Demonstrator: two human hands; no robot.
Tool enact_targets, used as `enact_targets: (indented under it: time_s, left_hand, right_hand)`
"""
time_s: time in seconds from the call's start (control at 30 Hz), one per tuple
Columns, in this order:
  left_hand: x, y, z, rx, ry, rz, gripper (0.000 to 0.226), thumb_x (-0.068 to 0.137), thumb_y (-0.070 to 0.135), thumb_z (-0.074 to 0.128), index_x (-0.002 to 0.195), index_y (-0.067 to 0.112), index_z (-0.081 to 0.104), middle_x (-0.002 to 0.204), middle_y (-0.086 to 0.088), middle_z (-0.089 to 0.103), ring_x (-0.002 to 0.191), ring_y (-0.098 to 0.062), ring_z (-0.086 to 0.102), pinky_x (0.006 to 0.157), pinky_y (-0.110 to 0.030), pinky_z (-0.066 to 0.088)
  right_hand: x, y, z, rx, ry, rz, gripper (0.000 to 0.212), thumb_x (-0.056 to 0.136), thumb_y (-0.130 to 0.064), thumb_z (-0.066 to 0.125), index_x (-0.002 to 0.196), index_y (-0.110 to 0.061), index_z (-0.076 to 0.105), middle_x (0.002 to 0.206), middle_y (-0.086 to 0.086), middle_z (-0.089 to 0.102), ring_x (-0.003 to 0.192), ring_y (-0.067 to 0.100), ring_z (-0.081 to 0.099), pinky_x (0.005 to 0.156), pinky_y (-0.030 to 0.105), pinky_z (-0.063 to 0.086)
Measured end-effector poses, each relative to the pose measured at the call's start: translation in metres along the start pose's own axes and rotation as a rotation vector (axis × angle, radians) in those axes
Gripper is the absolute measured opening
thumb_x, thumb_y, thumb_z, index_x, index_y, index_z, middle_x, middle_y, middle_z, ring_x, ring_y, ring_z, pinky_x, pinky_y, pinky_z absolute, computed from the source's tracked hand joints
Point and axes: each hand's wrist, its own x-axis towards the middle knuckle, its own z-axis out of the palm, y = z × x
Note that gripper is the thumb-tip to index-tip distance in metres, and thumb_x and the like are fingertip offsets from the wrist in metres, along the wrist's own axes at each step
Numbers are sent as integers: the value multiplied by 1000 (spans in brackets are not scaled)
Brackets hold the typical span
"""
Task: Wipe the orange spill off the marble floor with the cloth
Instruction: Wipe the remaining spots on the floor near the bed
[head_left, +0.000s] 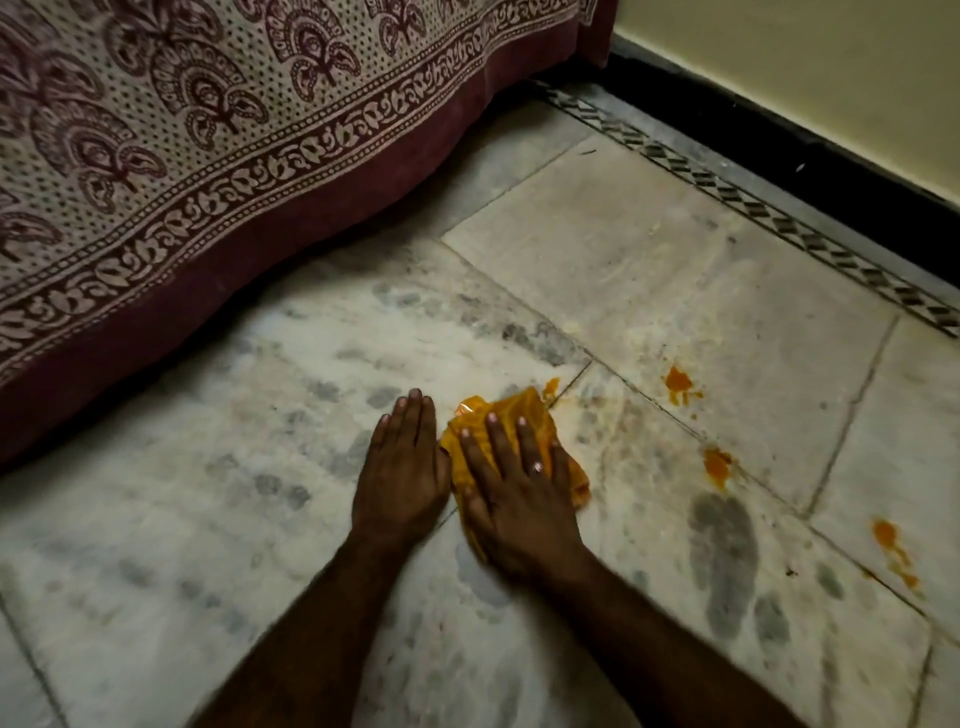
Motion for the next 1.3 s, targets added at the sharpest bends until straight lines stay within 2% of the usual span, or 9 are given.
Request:
enact_targets:
  time_s: [0.2, 0.4, 0.53, 0.7, 0.9, 0.97, 1.03, 1.13, 1.3]
  left_hand:
    - [11, -11, -3, -17, -27, -29, 59, 100, 32, 33, 149, 1, 41, 155, -19, 41, 144, -31, 39, 120, -39, 19]
    - [11, -7, -5, -14, -27, -40, 60, 101, 31, 30, 152, 0, 35, 159, -19, 35, 148, -31, 33, 123, -43, 23]
    - [10, -6, -3, 20, -38, -20, 57, 102, 26, 32, 152, -3, 33, 158, -23, 34, 147, -34, 34, 122, -47, 26]
    - [8, -9, -4, 60, -85, 21, 56, 104, 23, 24, 152, -6, 28, 160, -26, 28, 149, -38, 29, 121, -50, 25]
    - [29, 0, -10, 5, -139, -45, 64, 97, 33, 31, 151, -2, 35, 159, -20, 34, 146, -33, 35, 121, -44, 22]
    - [36, -1, -8, 9, -157, -48, 65, 97, 33, 29, 150, -3, 35, 158, -22, 34, 146, -34, 36, 120, -45, 20]
    - [36, 3, -7, -19, -167, -63, 65, 97, 33, 29, 149, -5, 37, 157, -23, 36, 145, -35, 37, 120, -44, 19]
    - [39, 15, -4, -58, -159, -22, 63, 97, 31, 29, 148, -4, 39, 156, -22, 38, 144, -35, 39, 119, -42, 18]
    - [42, 19, 4, -9, -109, 76, 58, 96, 25, 34, 144, -6, 45, 151, -24, 44, 141, -37, 44, 117, -47, 26]
  right_hand:
    - [53, 24, -10, -1, -41, 112, 66, 96, -60, 17, 158, -41, 7, 169, -2, 1, 155, 28, -1, 120, 59, 0]
    - [-3, 9, 10, 22, 146, 509, 66, 97, -51, 32, 158, -26, 24, 166, 10, 22, 151, 38, 22, 115, 64, 21]
    - [-9, -25, 17, 30, 130, 298, 65, 99, -49, 35, 159, -28, 19, 167, 9, 15, 153, 37, 13, 119, 63, 13]
    - [43, -16, -3, 0, -53, 87, 64, 99, -53, 29, 159, -37, 12, 169, 3, 6, 155, 34, 4, 119, 61, 0]
    - [94, 60, -46, 39, -231, 323, 64, 101, -61, 21, 156, -45, -7, 168, -5, -14, 155, 28, -10, 121, 60, -3]
    - [70, 82, -41, 66, -175, 415, 63, 101, -61, 20, 157, -43, -2, 169, -3, -8, 155, 29, -2, 121, 60, 4]
    - [27, 79, -28, 40, 5, 470, 64, 99, -56, 26, 159, -34, 15, 168, 4, 11, 153, 35, 16, 118, 63, 17]
    - [-15, 44, -9, 59, 68, 409, 63, 99, -48, 36, 157, -28, 26, 165, 8, 18, 149, 38, 26, 114, 65, 26]
    - [43, 23, -5, 34, 52, 108, 61, 101, -51, 35, 158, -33, 23, 166, 5, 20, 152, 36, 17, 116, 61, 14]
